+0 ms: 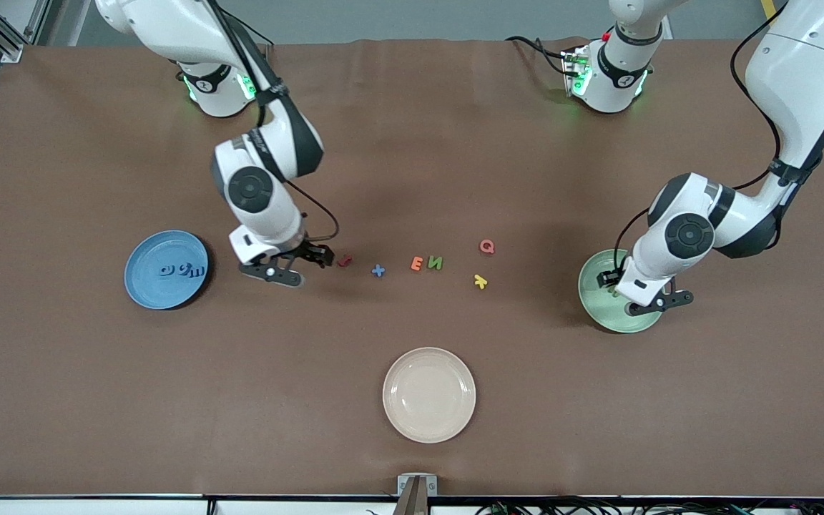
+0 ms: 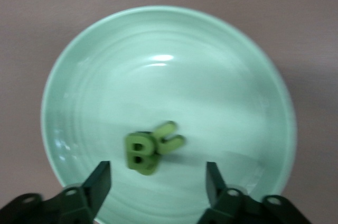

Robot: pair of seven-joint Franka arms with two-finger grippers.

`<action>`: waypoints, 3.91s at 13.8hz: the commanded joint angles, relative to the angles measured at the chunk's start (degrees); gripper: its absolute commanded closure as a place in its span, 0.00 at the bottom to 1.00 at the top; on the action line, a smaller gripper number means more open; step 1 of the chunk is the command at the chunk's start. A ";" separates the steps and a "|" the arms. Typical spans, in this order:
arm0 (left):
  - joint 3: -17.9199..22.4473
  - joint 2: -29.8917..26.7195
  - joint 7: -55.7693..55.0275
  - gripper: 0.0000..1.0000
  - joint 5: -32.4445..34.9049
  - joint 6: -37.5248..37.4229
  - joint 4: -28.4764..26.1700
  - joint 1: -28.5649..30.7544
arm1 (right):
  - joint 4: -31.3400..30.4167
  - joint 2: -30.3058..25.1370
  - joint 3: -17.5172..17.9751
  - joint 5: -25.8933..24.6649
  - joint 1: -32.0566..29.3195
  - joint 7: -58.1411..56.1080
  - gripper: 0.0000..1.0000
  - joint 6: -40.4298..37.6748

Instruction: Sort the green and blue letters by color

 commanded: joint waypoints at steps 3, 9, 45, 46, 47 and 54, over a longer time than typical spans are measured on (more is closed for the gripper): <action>-5.62 0.90 -11.66 0.00 0.09 -0.53 4.97 -3.40 | 10.17 9.73 -0.63 0.80 4.69 9.68 0.10 0.99; -5.54 5.21 -30.29 0.00 -0.35 -0.53 11.48 -13.42 | 11.40 12.38 -0.63 0.98 7.50 16.54 0.24 4.06; -7.38 2.93 -39.20 0.09 -3.60 -2.99 14.56 -17.57 | 3.79 -2.44 -0.99 0.72 -4.34 -4.33 1.00 -11.93; -7.38 2.93 -39.20 0.09 -3.60 -2.99 14.48 -17.65 | 1.15 -4.73 -0.99 0.54 -6.18 -7.85 1.00 -11.93; -7.47 2.93 -39.20 0.09 -3.60 -2.99 14.47 -17.66 | -1.48 -6.93 -1.07 0.28 -7.59 -11.10 1.00 -11.76; -7.65 3.72 -39.46 0.10 -3.60 -2.99 14.12 -18.45 | -17.14 -16.71 -1.16 -2.89 -19.54 -30.00 1.00 -5.70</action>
